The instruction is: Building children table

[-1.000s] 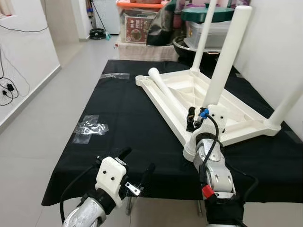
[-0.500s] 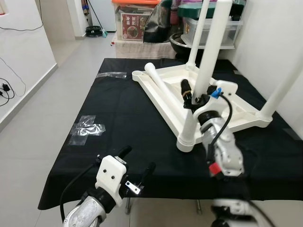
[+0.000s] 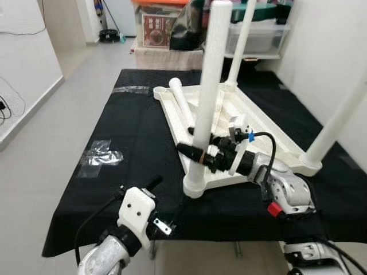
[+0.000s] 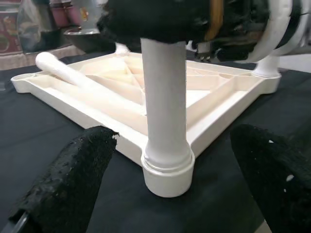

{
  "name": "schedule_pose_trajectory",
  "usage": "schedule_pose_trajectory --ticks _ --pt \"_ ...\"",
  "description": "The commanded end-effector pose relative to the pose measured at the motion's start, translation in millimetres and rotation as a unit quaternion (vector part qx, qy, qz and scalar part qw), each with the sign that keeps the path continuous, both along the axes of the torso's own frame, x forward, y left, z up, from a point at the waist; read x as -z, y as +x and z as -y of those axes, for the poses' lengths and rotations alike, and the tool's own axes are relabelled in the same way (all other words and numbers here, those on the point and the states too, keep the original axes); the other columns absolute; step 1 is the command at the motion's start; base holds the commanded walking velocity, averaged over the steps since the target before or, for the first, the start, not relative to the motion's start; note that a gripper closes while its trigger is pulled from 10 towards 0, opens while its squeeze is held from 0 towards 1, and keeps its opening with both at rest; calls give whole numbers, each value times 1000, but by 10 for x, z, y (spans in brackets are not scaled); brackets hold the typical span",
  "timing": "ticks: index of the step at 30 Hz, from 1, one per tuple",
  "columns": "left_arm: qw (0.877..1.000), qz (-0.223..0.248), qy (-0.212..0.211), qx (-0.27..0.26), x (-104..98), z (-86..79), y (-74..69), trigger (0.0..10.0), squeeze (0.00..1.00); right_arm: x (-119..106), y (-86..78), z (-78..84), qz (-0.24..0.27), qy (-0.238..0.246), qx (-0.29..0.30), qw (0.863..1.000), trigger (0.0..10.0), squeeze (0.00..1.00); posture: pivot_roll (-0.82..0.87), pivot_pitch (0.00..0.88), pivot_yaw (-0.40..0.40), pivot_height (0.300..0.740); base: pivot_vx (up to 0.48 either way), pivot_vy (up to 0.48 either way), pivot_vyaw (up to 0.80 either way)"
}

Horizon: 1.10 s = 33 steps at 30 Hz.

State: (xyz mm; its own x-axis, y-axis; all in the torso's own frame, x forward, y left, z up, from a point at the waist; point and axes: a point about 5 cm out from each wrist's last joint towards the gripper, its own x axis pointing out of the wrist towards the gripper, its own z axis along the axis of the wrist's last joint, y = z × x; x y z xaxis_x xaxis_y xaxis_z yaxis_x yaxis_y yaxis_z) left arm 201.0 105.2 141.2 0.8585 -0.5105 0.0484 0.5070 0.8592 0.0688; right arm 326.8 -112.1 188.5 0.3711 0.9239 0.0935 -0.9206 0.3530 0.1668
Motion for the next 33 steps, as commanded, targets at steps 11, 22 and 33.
schedule_pose_trajectory --ticks 11,22,33 --pt "1000 -11 2 8 67 40 -41 10000 0 1 228 114 31 -15 166 986 0 0 144 0 -76 740 0 0 0" --pt "1000 -14 0 11 88 60 -39 10000 0 221 17 809 -43 -58 690 720 0 0 128 0 -76 740 0 0 0" --pt "1000 -15 -1 9 95 61 -22 10000 0 274 -10 259 -68 2 655 753 10000 1000 124 0 -80 740 0 0 0"
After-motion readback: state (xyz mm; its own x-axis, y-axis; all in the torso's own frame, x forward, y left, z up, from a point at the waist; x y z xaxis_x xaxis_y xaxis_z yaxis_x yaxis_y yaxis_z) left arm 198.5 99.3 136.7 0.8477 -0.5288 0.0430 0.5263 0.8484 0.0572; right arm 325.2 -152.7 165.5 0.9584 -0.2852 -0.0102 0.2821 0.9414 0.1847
